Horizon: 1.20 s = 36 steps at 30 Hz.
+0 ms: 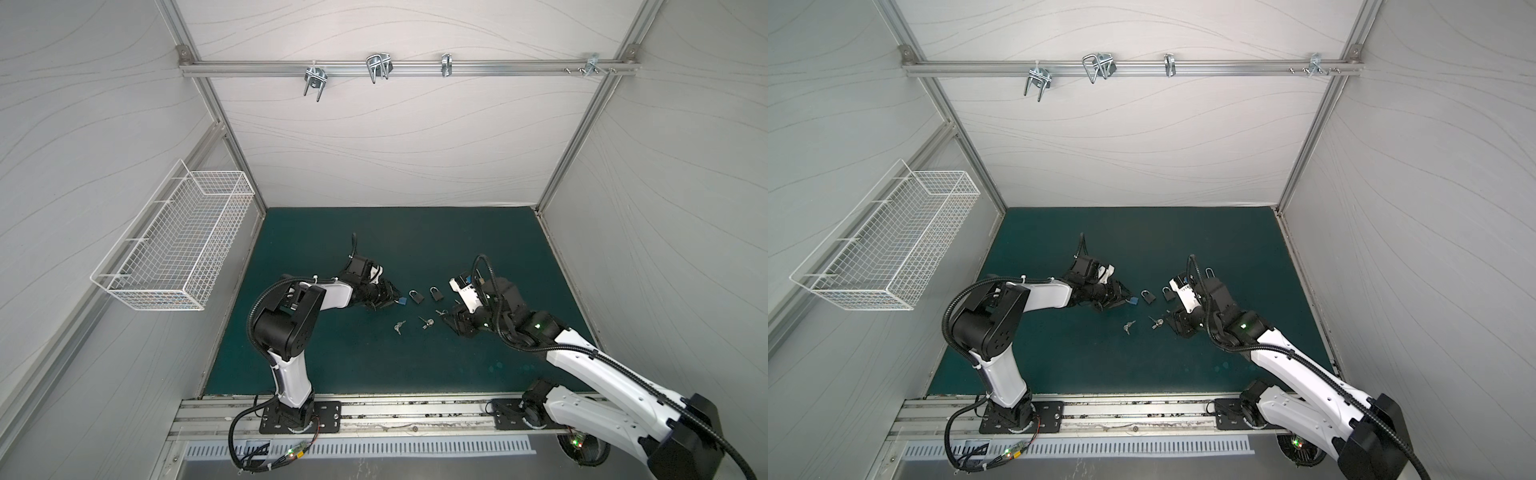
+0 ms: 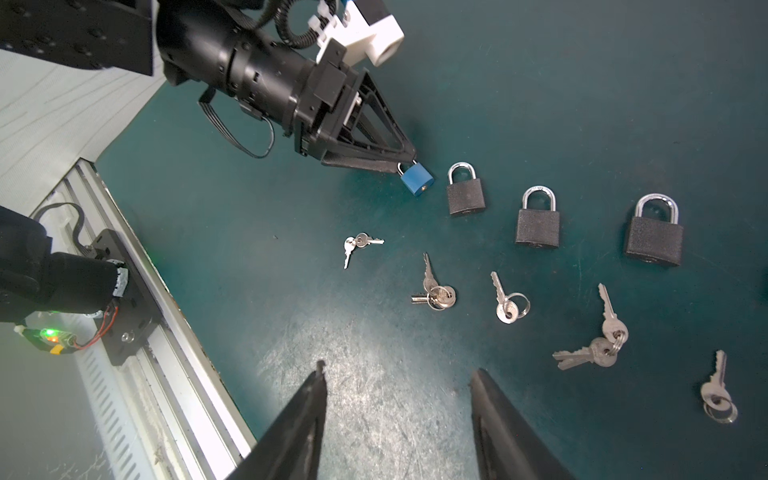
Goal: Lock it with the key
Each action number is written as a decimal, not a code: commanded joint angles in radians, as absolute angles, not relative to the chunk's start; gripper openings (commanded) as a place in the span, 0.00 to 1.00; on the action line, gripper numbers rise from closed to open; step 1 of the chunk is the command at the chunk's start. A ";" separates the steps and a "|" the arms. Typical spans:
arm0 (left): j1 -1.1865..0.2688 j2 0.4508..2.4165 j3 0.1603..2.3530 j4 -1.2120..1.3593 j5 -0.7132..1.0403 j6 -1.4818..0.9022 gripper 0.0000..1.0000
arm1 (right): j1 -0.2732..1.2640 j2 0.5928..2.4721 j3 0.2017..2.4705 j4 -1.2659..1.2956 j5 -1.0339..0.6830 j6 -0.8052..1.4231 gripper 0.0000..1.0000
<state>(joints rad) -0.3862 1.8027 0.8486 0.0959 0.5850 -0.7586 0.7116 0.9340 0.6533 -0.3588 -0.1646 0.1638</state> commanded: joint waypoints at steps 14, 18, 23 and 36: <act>-0.466 1.744 0.729 0.106 0.574 -0.720 0.40 | 0.710 0.915 0.664 -0.400 -0.151 0.147 0.57; -0.493 1.734 0.705 0.113 0.553 -0.750 0.37 | 0.709 0.903 0.665 -0.412 -0.146 0.145 0.57; -0.502 1.665 0.629 0.106 0.488 -0.803 0.35 | 0.710 0.884 0.659 -0.420 -0.139 0.150 0.57; -0.605 1.689 0.639 0.229 0.533 -0.887 0.33 | 0.710 0.888 0.655 -0.408 -0.156 0.158 0.57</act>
<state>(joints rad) -0.5861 1.6474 0.6231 0.2035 0.5285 -0.8497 0.7116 0.8982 0.6533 -0.3969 -0.1539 0.1604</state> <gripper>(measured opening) 0.332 0.570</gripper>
